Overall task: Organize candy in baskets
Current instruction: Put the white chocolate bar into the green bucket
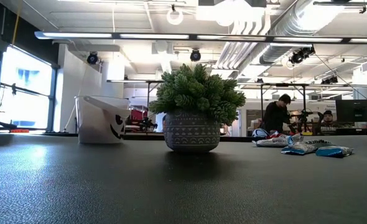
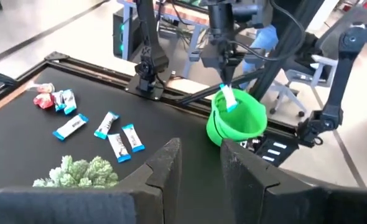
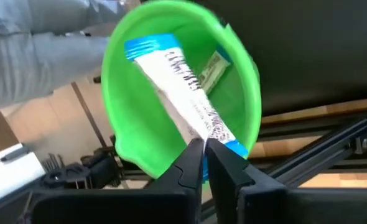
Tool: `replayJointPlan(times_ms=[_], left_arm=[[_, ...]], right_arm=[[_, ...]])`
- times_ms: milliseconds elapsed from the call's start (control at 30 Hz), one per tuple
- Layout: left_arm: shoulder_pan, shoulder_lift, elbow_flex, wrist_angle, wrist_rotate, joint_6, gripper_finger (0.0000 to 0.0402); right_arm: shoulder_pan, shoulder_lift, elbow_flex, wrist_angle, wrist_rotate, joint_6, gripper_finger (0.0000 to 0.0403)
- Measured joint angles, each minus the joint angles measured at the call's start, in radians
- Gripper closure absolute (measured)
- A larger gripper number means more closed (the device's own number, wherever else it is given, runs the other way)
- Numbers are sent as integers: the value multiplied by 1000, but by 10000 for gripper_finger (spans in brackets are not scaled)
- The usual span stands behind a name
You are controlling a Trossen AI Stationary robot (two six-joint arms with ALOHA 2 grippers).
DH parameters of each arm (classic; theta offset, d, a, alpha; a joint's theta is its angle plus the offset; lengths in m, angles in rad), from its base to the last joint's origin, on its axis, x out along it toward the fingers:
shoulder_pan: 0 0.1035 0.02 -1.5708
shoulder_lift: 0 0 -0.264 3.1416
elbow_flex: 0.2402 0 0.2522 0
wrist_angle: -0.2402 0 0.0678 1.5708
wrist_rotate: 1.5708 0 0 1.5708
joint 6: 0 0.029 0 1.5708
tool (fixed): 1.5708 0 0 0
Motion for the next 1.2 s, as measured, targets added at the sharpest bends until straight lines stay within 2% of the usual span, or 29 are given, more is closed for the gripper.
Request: replayJointPlan(times_ms=[267,367,500,700,1000,1067,1200], left_arm=[[7,0,0,-1,0,-23,300],[7,0,0,-1,-5,-23,300],[7,0,0,-1,-32,-23,300],[7,0,0,-2,-89,-23,300],[74,38,0,-16,-220,72,300],[105,38,0,-27,-216,71,300],[155,30,0,-14,-201,60,300]], right_arm=[[43,0,0,-9,-2,-13,313],[43,0,0,-85,24,-84,291],[43,0,0,-250,94,-129,286],[31,0,-2,-483,344,-72,302],[-85,2,-2,-488,805,-76,308],[-127,1,-2,-488,846,-104,309],[-218,1,-2,-489,820,-140,309]])
